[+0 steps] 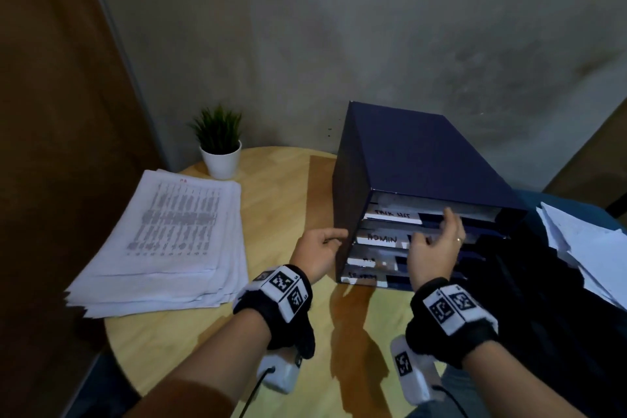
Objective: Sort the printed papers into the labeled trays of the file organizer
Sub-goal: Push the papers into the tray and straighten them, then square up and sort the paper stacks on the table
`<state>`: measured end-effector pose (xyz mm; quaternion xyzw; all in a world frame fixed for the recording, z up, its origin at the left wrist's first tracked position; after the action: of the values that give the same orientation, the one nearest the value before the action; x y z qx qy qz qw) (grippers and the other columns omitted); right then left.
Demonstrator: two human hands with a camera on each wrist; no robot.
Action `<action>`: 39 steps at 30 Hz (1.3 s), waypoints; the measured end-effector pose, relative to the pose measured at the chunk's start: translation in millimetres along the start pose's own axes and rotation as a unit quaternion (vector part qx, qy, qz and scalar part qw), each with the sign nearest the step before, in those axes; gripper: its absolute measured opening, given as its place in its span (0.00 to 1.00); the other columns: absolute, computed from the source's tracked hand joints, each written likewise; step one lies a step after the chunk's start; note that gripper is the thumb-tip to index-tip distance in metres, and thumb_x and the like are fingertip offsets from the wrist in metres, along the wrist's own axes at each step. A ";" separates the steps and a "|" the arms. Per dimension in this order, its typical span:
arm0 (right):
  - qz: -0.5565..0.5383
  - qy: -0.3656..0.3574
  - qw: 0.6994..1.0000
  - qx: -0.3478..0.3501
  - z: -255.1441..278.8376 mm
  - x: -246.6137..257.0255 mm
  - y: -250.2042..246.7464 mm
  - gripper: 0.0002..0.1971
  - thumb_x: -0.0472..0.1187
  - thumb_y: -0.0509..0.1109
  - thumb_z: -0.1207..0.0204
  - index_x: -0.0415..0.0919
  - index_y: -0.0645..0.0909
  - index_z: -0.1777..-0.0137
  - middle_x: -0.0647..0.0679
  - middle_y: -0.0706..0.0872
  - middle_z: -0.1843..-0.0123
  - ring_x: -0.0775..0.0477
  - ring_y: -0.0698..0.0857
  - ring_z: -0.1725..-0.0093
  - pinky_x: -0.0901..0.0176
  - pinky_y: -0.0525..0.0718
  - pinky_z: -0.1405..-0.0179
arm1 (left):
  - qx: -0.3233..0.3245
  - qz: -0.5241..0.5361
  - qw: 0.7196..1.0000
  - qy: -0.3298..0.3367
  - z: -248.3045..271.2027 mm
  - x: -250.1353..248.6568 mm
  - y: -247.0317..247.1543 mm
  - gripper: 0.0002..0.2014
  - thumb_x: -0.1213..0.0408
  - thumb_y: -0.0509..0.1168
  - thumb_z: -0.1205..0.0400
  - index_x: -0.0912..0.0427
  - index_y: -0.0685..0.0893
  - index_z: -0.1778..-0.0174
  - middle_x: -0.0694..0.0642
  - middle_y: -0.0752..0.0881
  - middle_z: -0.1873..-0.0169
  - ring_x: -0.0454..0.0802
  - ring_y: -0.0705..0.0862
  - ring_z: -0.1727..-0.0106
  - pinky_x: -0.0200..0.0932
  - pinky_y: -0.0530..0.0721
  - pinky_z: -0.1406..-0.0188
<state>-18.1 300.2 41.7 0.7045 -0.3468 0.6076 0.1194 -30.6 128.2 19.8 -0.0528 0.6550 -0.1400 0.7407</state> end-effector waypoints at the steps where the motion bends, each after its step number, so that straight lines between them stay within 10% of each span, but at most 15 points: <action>1: 0.003 -0.012 1.000 0.018 12.8 3.2 6.6 0.27 0.24 0.59 0.22 0.36 0.64 0.22 0.43 0.56 0.18 0.47 0.64 0.21 0.83 0.63 0.47 | -0.010 -0.007 1.000 -0.003 1.2 4.7 -7.5 0.15 0.71 0.57 0.15 0.60 0.86 0.40 0.53 0.85 0.48 0.45 0.79 0.56 0.34 0.73 0.60; 5: 0.055 -0.084 0.988 0.117 57.6 13.3 39.9 0.21 0.22 0.60 0.24 0.34 0.75 0.31 0.40 0.62 0.22 0.46 0.66 0.24 0.85 0.59 0.45 | -0.051 -0.029 0.998 -0.017 12.7 23.1 -43.5 0.16 0.72 0.56 0.16 0.60 0.87 0.41 0.53 0.86 0.49 0.39 0.75 0.67 0.26 0.72 0.69; 9: 0.159 -0.131 0.938 0.278 89.6 18.3 76.7 0.18 0.25 0.60 0.24 0.35 0.80 0.36 0.41 0.72 0.29 0.43 0.72 0.28 0.66 0.66 0.32 | -0.087 -0.083 0.991 -0.056 26.1 46.6 -84.0 0.16 0.71 0.54 0.15 0.59 0.86 0.39 0.54 0.85 0.54 0.39 0.70 0.72 0.28 0.71 0.74; 12: 0.223 -0.100 0.867 0.434 110.0 17.0 103.4 0.18 0.32 0.59 0.19 0.44 0.76 0.31 0.45 0.74 0.28 0.45 0.74 0.27 0.65 0.69 0.34 | -0.111 -0.127 0.982 -0.087 37.2 64.5 -116.0 0.18 0.72 0.52 0.14 0.62 0.84 0.35 0.59 0.84 0.40 0.51 0.85 0.50 0.37 0.83 0.50; 16: 0.258 -0.072 0.811 0.520 136.0 10.6 134.6 0.19 0.36 0.58 0.16 0.44 0.73 0.26 0.47 0.73 0.23 0.46 0.71 0.24 0.62 0.69 0.29 | -0.161 -0.197 0.956 -0.147 46.9 98.6 -154.6 0.18 0.73 0.53 0.15 0.61 0.82 0.34 0.60 0.80 0.30 0.58 0.78 0.29 0.48 0.77 0.29; 24: 0.310 -0.179 0.709 0.608 172.1 -11.1 212.2 0.21 0.38 0.53 0.16 0.39 0.67 0.23 0.43 0.64 0.18 0.44 0.61 0.18 0.57 0.61 0.21 | -0.162 -0.353 0.904 -0.180 28.1 145.8 -202.6 0.18 0.71 0.54 0.16 0.57 0.81 0.33 0.59 0.82 0.33 0.60 0.82 0.35 0.47 0.79 0.37; 30: 0.407 -0.235 0.627 0.621 182.0 -35.4 242.1 0.24 0.37 0.50 0.16 0.39 0.58 0.20 0.45 0.50 0.15 0.43 0.51 0.16 0.43 0.60 0.20 | -0.046 -0.529 0.840 -0.113 -0.3 168.8 -202.6 0.15 0.69 0.55 0.15 0.63 0.79 0.34 0.58 0.77 0.31 0.58 0.79 0.33 0.48 0.77 0.36; 39: 0.401 -0.261 0.639 0.602 177.0 -40.6 259.6 0.11 0.39 0.60 0.22 0.43 0.77 0.41 0.43 0.75 0.37 0.42 0.76 0.35 0.51 0.74 0.41 | 0.033 -0.616 0.782 -0.092 -16.8 179.4 -196.8 0.17 0.75 0.51 0.16 0.66 0.71 0.30 0.63 0.74 0.34 0.64 0.81 0.37 0.56 0.79 0.44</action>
<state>-46.6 20.0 -103.4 0.5413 -0.1695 0.4611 -0.6824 -55.9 -107.7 -102.5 -0.4331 0.4066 -0.5821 0.5552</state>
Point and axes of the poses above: each hand's wrist, its own z-axis away from the middle knuckle, its own y-axis out of the palm, x = y × z, the point moved 2 cm from there along -z, towards the middle knuckle
